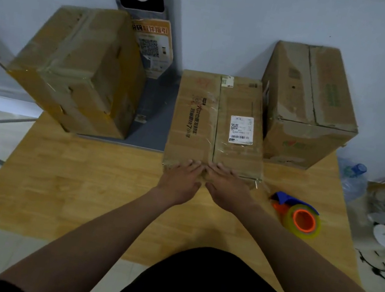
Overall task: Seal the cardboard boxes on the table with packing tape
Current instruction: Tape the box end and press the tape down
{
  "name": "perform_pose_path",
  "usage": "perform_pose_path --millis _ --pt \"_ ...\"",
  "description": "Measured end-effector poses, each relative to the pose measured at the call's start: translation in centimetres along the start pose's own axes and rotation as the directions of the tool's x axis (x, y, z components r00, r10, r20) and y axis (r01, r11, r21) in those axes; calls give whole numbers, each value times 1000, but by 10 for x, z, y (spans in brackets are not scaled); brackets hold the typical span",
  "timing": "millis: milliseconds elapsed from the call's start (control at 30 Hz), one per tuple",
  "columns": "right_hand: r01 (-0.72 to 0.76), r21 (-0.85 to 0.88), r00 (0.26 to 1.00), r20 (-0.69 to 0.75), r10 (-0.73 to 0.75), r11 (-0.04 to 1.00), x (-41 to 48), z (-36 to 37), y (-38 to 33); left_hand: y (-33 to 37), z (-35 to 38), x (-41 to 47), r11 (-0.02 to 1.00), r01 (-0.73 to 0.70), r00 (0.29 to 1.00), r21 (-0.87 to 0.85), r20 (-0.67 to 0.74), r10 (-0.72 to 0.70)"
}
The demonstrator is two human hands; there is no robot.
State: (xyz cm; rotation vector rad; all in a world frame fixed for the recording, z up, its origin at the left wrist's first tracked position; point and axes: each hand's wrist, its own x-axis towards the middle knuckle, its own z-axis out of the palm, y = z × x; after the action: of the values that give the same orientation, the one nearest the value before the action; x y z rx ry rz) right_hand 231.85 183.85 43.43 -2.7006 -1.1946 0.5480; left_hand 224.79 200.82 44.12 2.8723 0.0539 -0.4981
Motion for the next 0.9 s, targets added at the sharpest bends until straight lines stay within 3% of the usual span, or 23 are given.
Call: perform_pose_path --millis 333,633,800,900 --pt "11 -81 999 -35 -14 997 -20 27 2 -13 16 -16 998 4 999 57 49 -7" --pt "-133 -164 987 -110 116 977 -46 30 38 -25 29 -21 990 125 992 72 -10 -125" --pt "-249 -116 957 -183 226 961 -50 43 37 -25 34 -23 980 195 976 26 -104 -191" --pt "-309 33 929 -205 309 951 -40 42 32 -17 31 -15 964 262 957 -49 -118 -266"
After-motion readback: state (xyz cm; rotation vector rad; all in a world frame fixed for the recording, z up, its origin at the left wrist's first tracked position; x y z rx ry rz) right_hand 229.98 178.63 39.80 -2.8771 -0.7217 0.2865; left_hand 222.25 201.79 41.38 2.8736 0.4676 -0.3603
